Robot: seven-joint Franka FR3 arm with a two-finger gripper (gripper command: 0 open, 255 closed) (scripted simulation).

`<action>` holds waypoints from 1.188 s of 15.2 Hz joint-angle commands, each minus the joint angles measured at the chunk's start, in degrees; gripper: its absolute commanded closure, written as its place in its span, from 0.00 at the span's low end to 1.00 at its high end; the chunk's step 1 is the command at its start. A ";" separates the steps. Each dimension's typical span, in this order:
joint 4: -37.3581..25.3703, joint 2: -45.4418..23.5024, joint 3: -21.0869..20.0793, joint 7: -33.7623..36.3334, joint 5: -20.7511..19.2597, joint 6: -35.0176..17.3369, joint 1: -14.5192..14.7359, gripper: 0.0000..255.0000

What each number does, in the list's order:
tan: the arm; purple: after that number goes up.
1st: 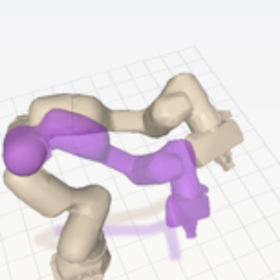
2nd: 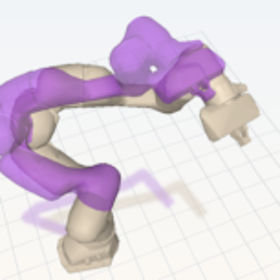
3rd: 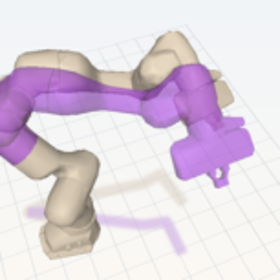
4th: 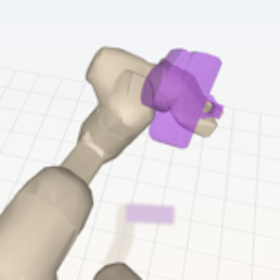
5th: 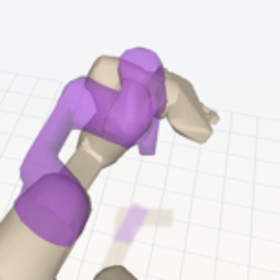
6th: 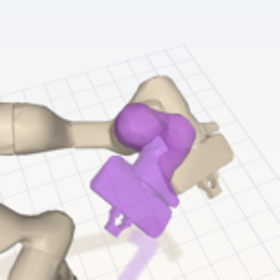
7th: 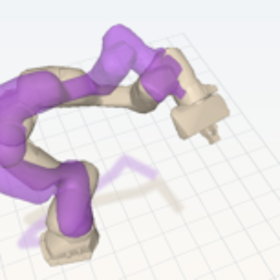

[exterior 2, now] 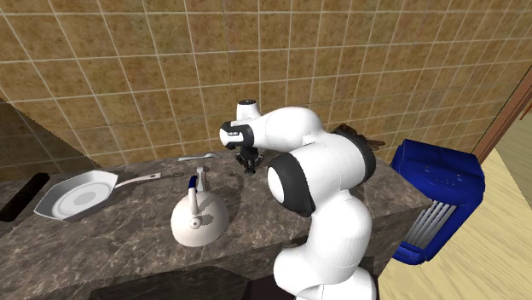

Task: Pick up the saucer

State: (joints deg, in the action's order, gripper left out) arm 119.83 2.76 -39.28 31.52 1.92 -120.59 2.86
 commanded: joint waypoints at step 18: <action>-9.08 3.02 0.86 -1.43 1.85 11.54 -0.31 1.00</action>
State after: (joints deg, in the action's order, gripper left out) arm 111.29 5.78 -38.42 30.07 3.78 -109.61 2.56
